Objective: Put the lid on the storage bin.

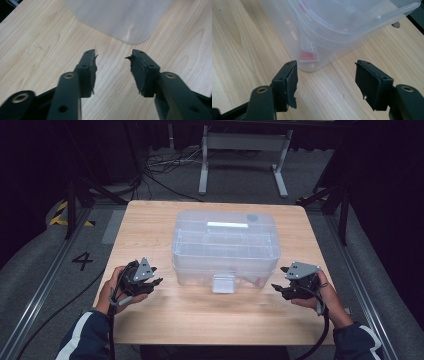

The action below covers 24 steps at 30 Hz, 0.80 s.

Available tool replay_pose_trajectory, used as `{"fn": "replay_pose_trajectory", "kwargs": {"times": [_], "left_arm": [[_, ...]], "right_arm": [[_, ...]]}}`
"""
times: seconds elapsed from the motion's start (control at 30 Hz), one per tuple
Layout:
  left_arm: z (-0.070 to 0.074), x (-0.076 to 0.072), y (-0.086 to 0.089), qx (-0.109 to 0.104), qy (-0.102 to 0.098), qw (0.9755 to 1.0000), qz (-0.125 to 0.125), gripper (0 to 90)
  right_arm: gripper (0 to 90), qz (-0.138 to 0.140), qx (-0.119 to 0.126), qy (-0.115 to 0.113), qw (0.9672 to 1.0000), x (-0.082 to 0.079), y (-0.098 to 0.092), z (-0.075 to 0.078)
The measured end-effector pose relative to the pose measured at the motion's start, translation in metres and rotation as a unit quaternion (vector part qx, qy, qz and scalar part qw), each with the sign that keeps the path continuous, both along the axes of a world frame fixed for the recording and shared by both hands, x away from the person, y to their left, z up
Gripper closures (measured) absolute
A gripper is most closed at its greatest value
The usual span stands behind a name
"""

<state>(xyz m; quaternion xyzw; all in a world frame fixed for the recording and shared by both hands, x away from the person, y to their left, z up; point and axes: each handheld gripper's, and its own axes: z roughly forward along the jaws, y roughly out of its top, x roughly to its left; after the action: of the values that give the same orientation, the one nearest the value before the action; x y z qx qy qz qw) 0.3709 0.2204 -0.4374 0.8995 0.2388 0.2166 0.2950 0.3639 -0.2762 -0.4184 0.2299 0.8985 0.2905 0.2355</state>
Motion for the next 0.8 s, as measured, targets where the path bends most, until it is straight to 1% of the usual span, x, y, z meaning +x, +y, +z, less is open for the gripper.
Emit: {"fn": "replay_pose_trajectory", "kwargs": {"times": [0.07, 0.2, 0.27, 0.3, 0.33, 0.4, 0.43, 0.47, 0.53, 0.57, 0.6, 0.67, 0.8], "left_arm": [[-0.003, -0.001, 0.002, 0.007, -0.001, 1.0000, 0.005, 53.3], [-0.011, -0.004, 0.007, 0.021, 0.003, 0.9996, 0.017, 49.6], [-0.013, -0.005, 0.011, 0.027, 0.001, 0.9993, 0.024, 46.8], [-0.013, -0.006, 0.015, 0.020, 0.000, 0.9994, 0.028, 43.3], [-0.013, -0.006, 0.015, 0.020, 0.000, 0.9994, 0.028, 40.2], [-0.013, -0.008, 0.025, -0.002, 0.000, 0.9994, 0.034, 39.2], [-0.014, -0.009, 0.028, -0.005, 0.003, 0.9994, 0.034, 36.3], [-0.015, -0.010, 0.032, -0.008, 0.005, 0.9993, 0.036, 35.2], [-0.018, -0.013, 0.037, -0.007, 0.009, 0.9992, 0.039, 33.7], [-0.019, -0.014, 0.040, -0.003, 0.010, 0.9991, 0.040, 33.1], [-0.019, -0.014, 0.040, -0.003, 0.010, 0.9991, 0.040, 32.8], [-0.023, -0.017, 0.045, 0.001, 0.017, 0.9991, 0.039, 32.5], [-0.026, -0.020, 0.051, 0.001, 0.021, 0.9989, 0.042, 31.5]], "right_arm": [[35.4, 0.000, -0.001, 0.000, 1.0000, -0.001, -0.001, 0.000], [35.2, -0.001, -0.003, -0.001, 1.0000, -0.005, -0.004, -0.001], [35.0, -0.004, -0.004, -0.002, 1.0000, -0.006, -0.005, -0.001], [35.0, -0.005, -0.004, -0.002, 1.0000, -0.007, -0.006, -0.001], [34.9, -0.004, -0.005, -0.002, 1.0000, -0.008, -0.007, -0.002], [34.8, -0.003, -0.007, -0.002, 1.0000, -0.009, -0.008, -0.002], [34.7, -0.002, -0.009, 0.000, 1.0000, -0.010, -0.010, -0.004], [34.5, -0.002, -0.009, 0.000, 1.0000, -0.011, -0.010, -0.005], [34.3, -0.004, -0.008, 0.001, 1.0000, -0.013, -0.013, -0.006], [34.2, -0.004, -0.007, 0.001, 1.0000, -0.014, -0.014, -0.007], [34.2, -0.004, -0.007, 0.001, 1.0000, -0.014, -0.014, -0.007], [34.0, -0.007, -0.005, 0.004, 1.0000, -0.015, -0.017, -0.009], [34.0, -0.018, -0.004, 0.005, 0.9998, -0.018, -0.024, -0.013]]}}
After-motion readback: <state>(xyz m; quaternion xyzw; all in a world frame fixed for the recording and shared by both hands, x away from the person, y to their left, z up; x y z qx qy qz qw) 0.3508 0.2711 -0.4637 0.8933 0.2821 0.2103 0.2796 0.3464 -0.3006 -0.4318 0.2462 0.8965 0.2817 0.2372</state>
